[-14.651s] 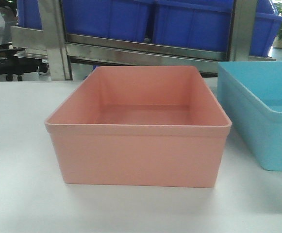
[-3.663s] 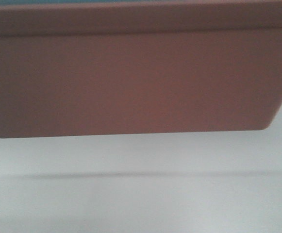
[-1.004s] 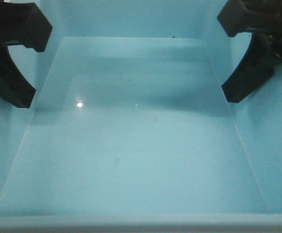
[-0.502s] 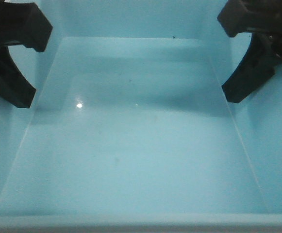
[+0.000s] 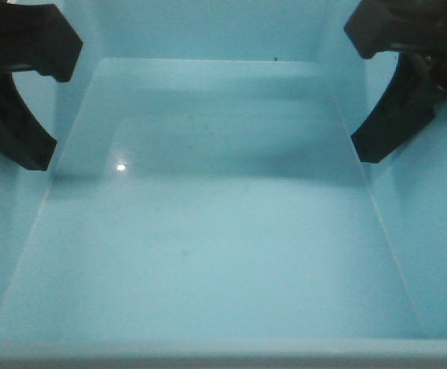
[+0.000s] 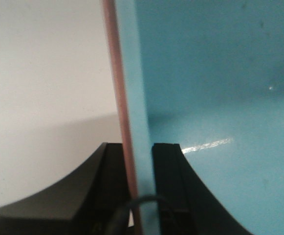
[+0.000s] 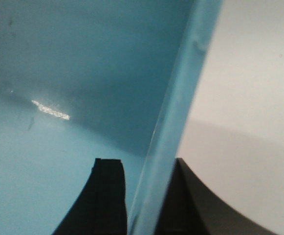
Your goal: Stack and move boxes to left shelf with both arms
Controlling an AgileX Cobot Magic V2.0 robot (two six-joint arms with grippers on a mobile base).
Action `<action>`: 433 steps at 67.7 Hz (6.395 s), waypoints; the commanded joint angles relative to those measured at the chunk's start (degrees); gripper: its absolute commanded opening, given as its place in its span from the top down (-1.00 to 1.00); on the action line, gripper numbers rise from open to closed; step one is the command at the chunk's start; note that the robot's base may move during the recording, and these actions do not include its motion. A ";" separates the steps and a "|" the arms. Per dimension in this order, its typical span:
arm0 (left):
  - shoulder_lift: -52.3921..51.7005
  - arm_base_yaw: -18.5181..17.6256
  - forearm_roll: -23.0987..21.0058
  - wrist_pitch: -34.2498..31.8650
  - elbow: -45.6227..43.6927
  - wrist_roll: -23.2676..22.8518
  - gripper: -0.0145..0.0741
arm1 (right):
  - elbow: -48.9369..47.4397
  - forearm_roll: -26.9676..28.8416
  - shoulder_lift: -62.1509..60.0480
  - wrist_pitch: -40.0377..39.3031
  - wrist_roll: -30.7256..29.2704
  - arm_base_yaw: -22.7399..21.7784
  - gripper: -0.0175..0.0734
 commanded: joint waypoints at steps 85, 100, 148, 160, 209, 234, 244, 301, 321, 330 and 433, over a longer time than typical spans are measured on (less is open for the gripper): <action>-1.93 -0.57 4.79 -2.26 -1.78 1.54 0.68 | -1.86 -3.76 -1.72 -3.64 -1.70 -0.64 0.54; -1.93 -0.57 4.79 -2.26 -1.78 1.54 0.68 | -1.86 -3.76 -1.72 -3.64 -1.70 -0.64 0.54; -1.93 -0.57 4.79 -2.26 -1.78 1.54 0.68 | -1.86 -3.76 -1.72 -3.64 -1.70 -0.64 0.54; -1.93 -0.57 4.79 -2.26 -1.78 1.54 0.68 | -1.86 -3.76 -1.72 -3.64 -1.70 -0.64 0.54; -1.93 -0.57 4.79 -2.26 -1.78 1.54 0.68 | -1.86 -3.76 -1.72 -3.64 -1.70 -0.64 0.54; -1.93 -0.57 4.79 -2.26 -1.78 1.54 0.68 | -1.86 -3.76 -1.72 -3.64 -1.70 -0.64 0.54; -1.93 -0.57 4.79 -2.26 -1.78 1.54 0.68 | -1.86 -3.76 -1.72 -3.64 -1.70 -0.64 0.54; -1.93 -0.57 4.79 -2.26 -1.78 1.54 0.68 | -1.86 -3.76 -1.72 -3.64 -1.70 -0.64 0.54; -1.93 -0.57 4.79 -2.26 -1.78 1.54 0.68 | -1.86 -3.76 -1.72 -3.64 -1.70 -0.64 0.54; -1.93 -0.57 4.79 -2.26 -1.78 1.54 0.68 | -1.86 -3.76 -1.72 -3.64 -1.70 -0.64 0.54; -1.93 -0.57 4.79 -2.26 -1.78 1.54 0.68 | -1.86 -3.76 -1.72 -3.59 -1.70 -0.64 0.54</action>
